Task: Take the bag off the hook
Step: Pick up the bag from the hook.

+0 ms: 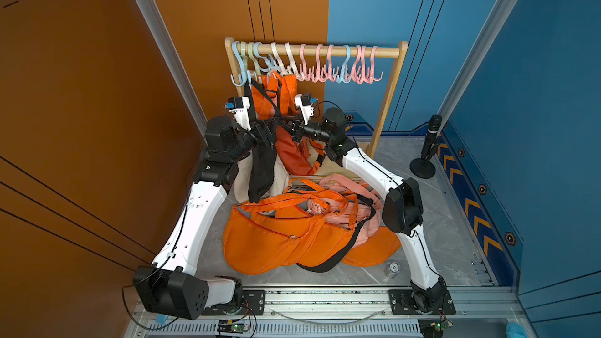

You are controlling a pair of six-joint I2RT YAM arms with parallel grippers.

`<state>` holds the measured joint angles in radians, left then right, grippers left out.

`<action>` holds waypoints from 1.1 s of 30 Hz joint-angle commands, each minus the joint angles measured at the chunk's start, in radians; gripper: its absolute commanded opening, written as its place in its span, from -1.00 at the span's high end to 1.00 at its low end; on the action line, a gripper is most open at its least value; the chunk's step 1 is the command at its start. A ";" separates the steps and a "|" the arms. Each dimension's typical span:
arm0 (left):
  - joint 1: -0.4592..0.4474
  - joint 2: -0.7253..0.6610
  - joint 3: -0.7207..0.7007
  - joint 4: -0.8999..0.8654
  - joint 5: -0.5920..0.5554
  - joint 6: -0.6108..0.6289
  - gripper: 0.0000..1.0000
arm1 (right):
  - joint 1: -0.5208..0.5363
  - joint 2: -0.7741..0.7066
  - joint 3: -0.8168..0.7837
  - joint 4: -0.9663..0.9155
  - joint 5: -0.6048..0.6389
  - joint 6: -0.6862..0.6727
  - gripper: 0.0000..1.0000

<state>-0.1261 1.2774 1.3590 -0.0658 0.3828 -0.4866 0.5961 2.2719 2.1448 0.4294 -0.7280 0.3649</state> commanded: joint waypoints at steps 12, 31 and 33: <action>0.107 -0.134 -0.160 -0.032 -0.105 0.039 -0.41 | -0.024 -0.109 -0.059 0.059 0.033 0.021 1.00; 0.106 0.160 0.117 0.143 -0.055 -0.113 -0.64 | -0.027 -0.124 -0.096 0.037 0.026 -0.012 1.00; 0.108 0.193 0.154 0.144 -0.053 -0.118 -0.49 | -0.028 -0.126 -0.102 0.037 0.026 -0.014 1.00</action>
<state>-0.0246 1.4445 1.4540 0.0395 0.2985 -0.5896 0.5701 2.2063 2.0567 0.4553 -0.7029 0.3641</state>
